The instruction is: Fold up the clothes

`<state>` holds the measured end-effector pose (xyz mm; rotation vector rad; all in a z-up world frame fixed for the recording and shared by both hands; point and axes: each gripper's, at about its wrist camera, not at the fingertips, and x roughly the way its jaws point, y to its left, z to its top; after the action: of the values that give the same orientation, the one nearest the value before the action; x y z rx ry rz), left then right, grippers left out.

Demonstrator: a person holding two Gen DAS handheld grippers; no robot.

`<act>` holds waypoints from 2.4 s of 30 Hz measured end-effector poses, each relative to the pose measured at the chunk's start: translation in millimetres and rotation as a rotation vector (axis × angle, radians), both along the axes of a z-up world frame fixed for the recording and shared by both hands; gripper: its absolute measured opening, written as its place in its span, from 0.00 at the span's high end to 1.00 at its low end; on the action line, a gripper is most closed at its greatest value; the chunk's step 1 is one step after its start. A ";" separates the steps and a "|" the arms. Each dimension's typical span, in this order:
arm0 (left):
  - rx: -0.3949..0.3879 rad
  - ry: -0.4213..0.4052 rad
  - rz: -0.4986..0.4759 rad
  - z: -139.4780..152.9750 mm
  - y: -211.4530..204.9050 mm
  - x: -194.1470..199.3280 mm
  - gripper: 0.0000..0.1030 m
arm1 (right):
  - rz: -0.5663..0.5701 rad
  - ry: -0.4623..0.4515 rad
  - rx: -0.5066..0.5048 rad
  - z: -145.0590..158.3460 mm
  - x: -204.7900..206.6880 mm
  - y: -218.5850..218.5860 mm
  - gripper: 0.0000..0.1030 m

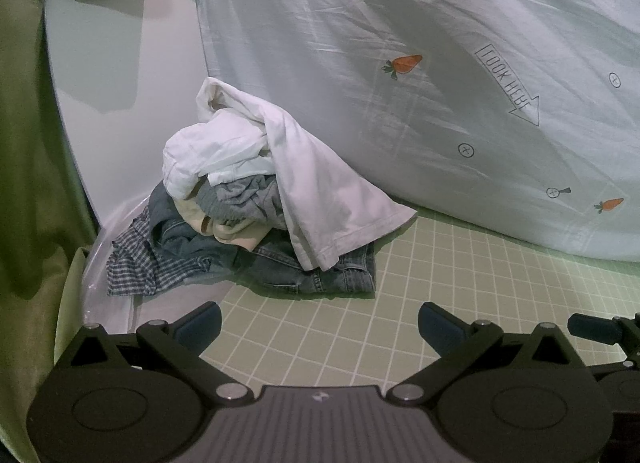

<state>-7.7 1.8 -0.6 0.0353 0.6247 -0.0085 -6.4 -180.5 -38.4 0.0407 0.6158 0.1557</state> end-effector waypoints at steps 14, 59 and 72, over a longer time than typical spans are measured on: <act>-0.007 0.009 -0.003 -1.7 0.1 3.7 0.00 | -0.001 0.015 -0.001 -0.4 3.1 -1.5 0.04; -0.186 0.052 0.211 14.0 135.3 287.3 0.44 | 0.188 0.029 0.040 17.9 301.2 168.1 0.63; -0.177 0.045 0.192 30.2 108.7 235.3 0.67 | -0.028 -0.230 0.037 63.1 190.4 34.6 1.00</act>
<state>227.5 110.5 29.6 -0.1965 0.6682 0.1210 184.0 -145.8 24.7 0.0663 0.3827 0.1427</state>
